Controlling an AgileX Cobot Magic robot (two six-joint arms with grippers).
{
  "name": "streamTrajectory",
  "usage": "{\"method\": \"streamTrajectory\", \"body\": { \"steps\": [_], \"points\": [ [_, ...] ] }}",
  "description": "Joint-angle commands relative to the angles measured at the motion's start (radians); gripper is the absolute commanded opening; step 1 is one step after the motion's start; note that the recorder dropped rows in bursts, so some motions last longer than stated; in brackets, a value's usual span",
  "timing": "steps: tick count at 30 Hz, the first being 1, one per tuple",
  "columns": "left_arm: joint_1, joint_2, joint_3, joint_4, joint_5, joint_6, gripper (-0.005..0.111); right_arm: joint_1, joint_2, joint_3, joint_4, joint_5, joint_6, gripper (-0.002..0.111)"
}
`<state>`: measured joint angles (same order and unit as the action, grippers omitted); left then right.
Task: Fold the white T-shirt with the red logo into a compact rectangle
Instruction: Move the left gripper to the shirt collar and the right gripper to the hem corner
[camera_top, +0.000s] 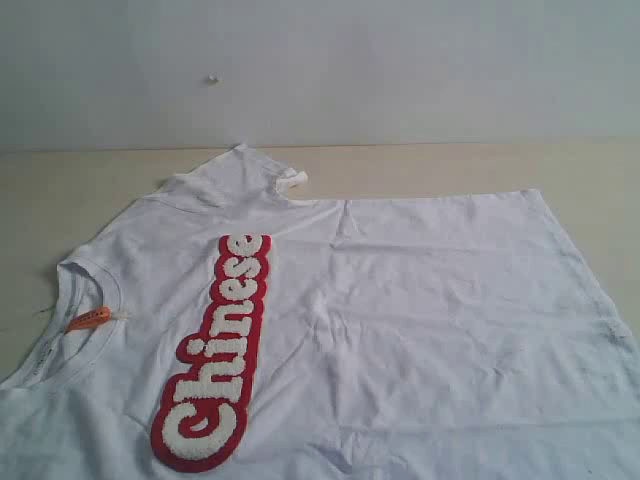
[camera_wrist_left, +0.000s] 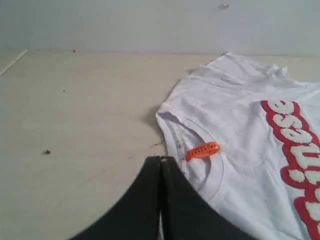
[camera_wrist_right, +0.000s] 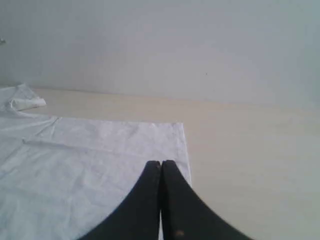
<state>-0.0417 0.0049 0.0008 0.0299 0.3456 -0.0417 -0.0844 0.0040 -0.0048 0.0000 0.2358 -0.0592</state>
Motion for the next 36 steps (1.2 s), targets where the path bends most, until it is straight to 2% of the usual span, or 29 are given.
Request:
{"method": "streamTrajectory", "body": {
  "steps": [1, 4, 6, 8, 11, 14, 19, 23, 27, 33, 36],
  "points": [
    [0.002, -0.005, -0.001, -0.022, -0.168, -0.021, 0.0, -0.005, -0.004, 0.005, 0.0, -0.15, -0.007, 0.0],
    [0.002, -0.005, -0.001, -0.038, -0.33, -0.052, 0.0, -0.005, -0.004, 0.005, 0.023, -0.299, 0.012, 0.0],
    [0.002, -0.005, -0.001, -0.038, -0.453, -0.052, 0.0, -0.005, -0.004, 0.005, 0.031, -0.464, 0.032, 0.0],
    [0.002, -0.005, -0.001, -0.038, -0.601, -0.052, 0.0, -0.005, -0.004, 0.005, 0.03, -0.603, 0.153, 0.0],
    [0.002, -0.005, -0.001, -0.04, -0.778, -0.261, 0.0, -0.005, -0.004, 0.005, 0.03, -0.706, 0.467, 0.0],
    [0.002, -0.005, -0.008, -0.04, -0.828, -0.39, 0.0, -0.005, -0.004, -0.05, 0.02, -0.692, 0.481, 0.0],
    [0.002, 0.062, -0.212, -0.03, -0.663, -0.409, 0.0, -0.003, 0.037, -0.273, -0.025, -0.527, 0.479, 0.0],
    [0.002, 0.201, -0.403, 0.111, -0.535, -0.409, 0.0, -0.003, 0.136, -0.433, -0.092, -0.424, 0.479, 0.0],
    [0.002, 0.362, -0.57, 0.225, -0.394, -0.409, 0.0, -0.003, 0.263, -0.557, -0.139, -0.316, 0.479, 0.0],
    [-0.01, 0.666, -0.8, 0.225, -0.127, -0.394, 0.0, -0.003, 0.524, -0.745, -0.137, -0.058, 0.412, 0.0],
    [-0.055, 0.834, -0.91, 0.213, 0.045, -0.274, 0.0, -0.003, 0.673, -0.834, -0.087, 0.046, 0.272, 0.0]
  ]
}}
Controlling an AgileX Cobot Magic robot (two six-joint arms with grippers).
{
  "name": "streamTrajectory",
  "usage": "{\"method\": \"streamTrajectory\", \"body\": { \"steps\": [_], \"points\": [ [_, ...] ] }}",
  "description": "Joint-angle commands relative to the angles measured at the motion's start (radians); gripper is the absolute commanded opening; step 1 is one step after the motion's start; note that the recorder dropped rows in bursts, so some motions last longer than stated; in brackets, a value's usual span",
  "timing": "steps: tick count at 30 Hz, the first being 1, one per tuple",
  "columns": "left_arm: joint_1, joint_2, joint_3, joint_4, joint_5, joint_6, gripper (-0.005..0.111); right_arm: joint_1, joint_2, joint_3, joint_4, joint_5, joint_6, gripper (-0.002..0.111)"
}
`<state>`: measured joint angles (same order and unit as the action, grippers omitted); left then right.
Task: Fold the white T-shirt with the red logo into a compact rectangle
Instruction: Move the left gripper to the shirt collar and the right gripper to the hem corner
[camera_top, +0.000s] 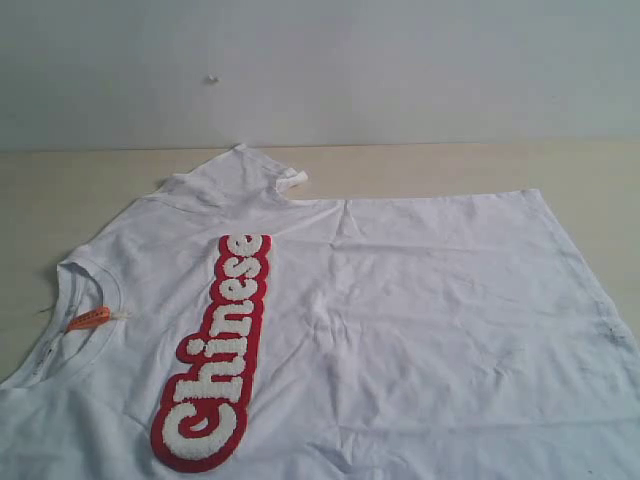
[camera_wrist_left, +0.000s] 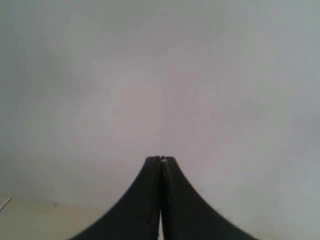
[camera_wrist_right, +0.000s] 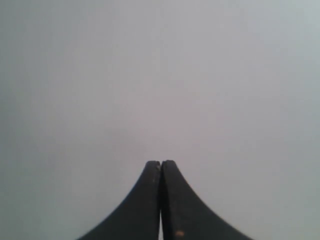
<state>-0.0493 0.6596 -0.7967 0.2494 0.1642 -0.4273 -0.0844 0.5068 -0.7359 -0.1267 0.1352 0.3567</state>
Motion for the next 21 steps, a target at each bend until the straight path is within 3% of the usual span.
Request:
{"method": "streamTrajectory", "body": {
  "steps": [1, 8, 13, 21],
  "points": [
    [-0.063, 0.234, -0.145, -0.029, 0.269, 0.151, 0.0, -0.003, 0.21, -0.126, 0.063, 0.168, -0.201, 0.0],
    [-0.089, 0.538, -0.267, -0.284, 0.463, 0.535, 0.0, -0.003, 0.562, -0.297, 0.102, 0.387, -0.385, 0.0],
    [-0.089, 0.685, -0.282, -0.299, 0.523, 0.753, 0.0, -0.003, 0.783, -0.359, 0.102, 0.537, -0.555, 0.0],
    [-0.089, 0.875, -0.278, -0.299, 0.756, 1.309, 0.0, -0.003, 1.008, -0.366, 0.127, 0.643, -0.832, 0.0]
  ]
}}
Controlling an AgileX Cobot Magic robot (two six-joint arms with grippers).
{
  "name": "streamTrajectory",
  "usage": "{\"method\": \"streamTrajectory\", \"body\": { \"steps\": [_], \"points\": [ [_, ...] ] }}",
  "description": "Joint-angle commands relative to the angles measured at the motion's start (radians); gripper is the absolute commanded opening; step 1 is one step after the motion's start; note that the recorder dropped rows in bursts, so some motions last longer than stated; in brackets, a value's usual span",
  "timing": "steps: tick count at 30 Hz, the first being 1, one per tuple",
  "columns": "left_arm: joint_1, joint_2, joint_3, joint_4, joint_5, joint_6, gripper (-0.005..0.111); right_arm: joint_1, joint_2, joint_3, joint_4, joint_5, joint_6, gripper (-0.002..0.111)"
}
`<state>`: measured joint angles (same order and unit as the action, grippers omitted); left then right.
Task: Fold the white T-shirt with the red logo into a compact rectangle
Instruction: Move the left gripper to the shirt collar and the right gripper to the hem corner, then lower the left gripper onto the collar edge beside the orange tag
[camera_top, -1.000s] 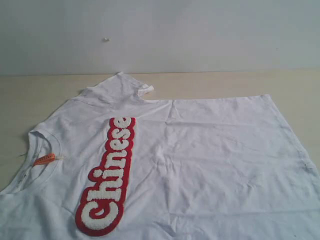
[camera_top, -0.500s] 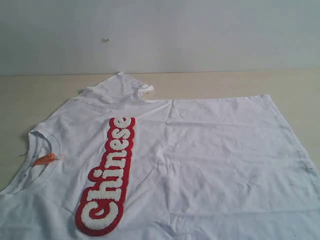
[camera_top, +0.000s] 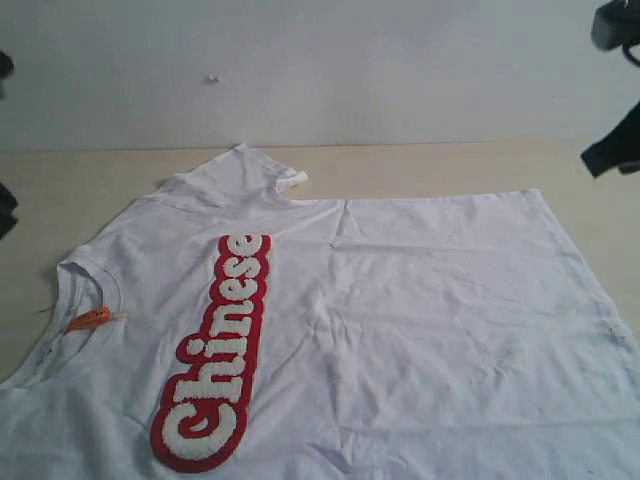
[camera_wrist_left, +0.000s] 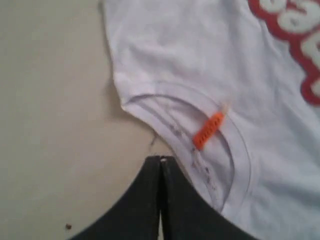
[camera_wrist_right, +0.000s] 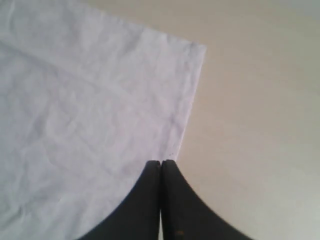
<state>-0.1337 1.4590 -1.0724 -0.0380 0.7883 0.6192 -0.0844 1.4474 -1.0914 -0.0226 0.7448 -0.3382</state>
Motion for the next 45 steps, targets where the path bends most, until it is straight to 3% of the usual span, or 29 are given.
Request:
{"method": "streamTrajectory", "body": {
  "steps": [1, 4, 6, 8, 11, 15, 33, 37, 42, 45],
  "points": [
    [-0.005, 0.093, -0.002, -0.011, 0.171, 0.352, 0.0, -0.003, 0.079, -0.01, 0.031, 0.036, -0.168, 0.001],
    [-0.005, 0.149, -0.002, -0.008, 0.254, 0.578, 0.0, 0.003, 0.105, -0.01, 0.033, 0.033, -0.201, 0.005],
    [-0.005, 0.172, -0.002, -0.008, 0.247, 0.607, 0.001, 0.003, 0.11, -0.01, 0.049, 0.024, -0.222, 0.008],
    [-0.005, 0.185, -0.002, -0.008, 0.229, 0.607, 0.009, 0.003, 0.11, -0.01, 0.048, 0.024, -0.224, 0.01],
    [-0.005, 0.206, -0.002, -0.008, 0.206, 0.62, 0.037, 0.003, 0.11, -0.01, 0.048, 0.026, -0.235, 0.011],
    [-0.005, 0.232, -0.002, -0.012, 0.132, 0.669, 0.106, 0.003, 0.11, -0.01, 0.05, 0.036, -0.237, 0.011],
    [0.001, 0.245, -0.002, -0.021, -0.063, 0.716, 0.105, 0.003, 0.11, -0.01, 0.05, 0.03, -0.241, 0.011],
    [0.001, 0.245, -0.002, -0.139, -0.013, 0.968, 0.105, 0.003, 0.11, -0.01, 0.05, 0.024, -0.241, 0.011],
    [0.014, 0.247, -0.033, -0.142, -0.008, 0.971, 0.105, 0.003, 0.11, -0.01, 0.05, 0.012, -0.243, 0.011],
    [0.025, 0.262, -0.097, -0.184, 0.096, 1.037, 0.105, 0.003, 0.11, -0.01, 0.05, 0.008, -0.243, 0.011]
  ]
}}
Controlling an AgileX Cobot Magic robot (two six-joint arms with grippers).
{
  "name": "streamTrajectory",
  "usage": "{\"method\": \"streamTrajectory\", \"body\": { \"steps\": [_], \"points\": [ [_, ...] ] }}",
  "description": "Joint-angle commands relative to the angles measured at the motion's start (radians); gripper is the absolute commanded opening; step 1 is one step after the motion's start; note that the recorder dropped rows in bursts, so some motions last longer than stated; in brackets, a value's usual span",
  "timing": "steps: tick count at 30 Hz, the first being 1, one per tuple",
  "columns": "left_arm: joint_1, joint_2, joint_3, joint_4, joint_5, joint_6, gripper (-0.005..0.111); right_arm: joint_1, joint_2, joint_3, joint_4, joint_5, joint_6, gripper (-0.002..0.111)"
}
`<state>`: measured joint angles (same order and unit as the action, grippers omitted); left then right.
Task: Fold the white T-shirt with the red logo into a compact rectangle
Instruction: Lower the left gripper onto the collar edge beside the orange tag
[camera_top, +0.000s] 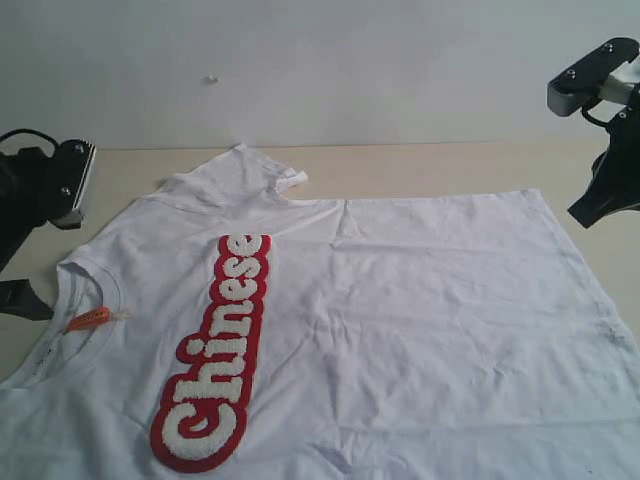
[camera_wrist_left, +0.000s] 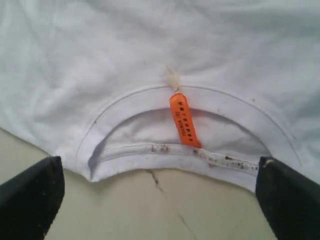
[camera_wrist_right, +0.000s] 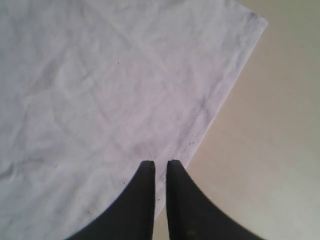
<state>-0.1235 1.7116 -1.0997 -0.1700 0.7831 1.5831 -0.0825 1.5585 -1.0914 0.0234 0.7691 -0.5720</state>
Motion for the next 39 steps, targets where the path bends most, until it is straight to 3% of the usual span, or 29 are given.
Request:
{"method": "streamTrajectory", "body": {
  "steps": [1, 3, 7, 11, 31, 39],
  "points": [
    [0.015, 0.023, -0.097, -0.052, 0.163, 0.1, 0.105, 0.002, -0.001, -0.01, 0.004, -0.018, -0.009, 0.011],
    [0.013, 0.048, -0.129, -0.013, 0.23, 0.1, 0.105, 0.002, -0.001, -0.01, 0.004, -0.019, -0.009, 0.011],
    [0.013, 0.114, -0.133, 0.106, 0.24, 0.047, 0.105, 0.002, -0.001, -0.01, 0.002, -0.024, -0.035, 0.011],
    [0.022, 0.227, -0.133, -0.008, 0.222, 0.131, 0.105, 0.002, 0.001, -0.01, 0.002, -0.043, -0.054, 0.011],
    [0.055, 0.371, -0.133, 0.023, 0.04, 0.097, 0.105, 0.002, 0.014, -0.01, 0.002, -0.05, -0.09, 0.011],
    [0.092, 0.371, -0.133, 0.129, 0.173, 0.015, 0.105, 0.002, 0.014, -0.01, 0.004, -0.017, -0.17, 0.011]
  ]
}}
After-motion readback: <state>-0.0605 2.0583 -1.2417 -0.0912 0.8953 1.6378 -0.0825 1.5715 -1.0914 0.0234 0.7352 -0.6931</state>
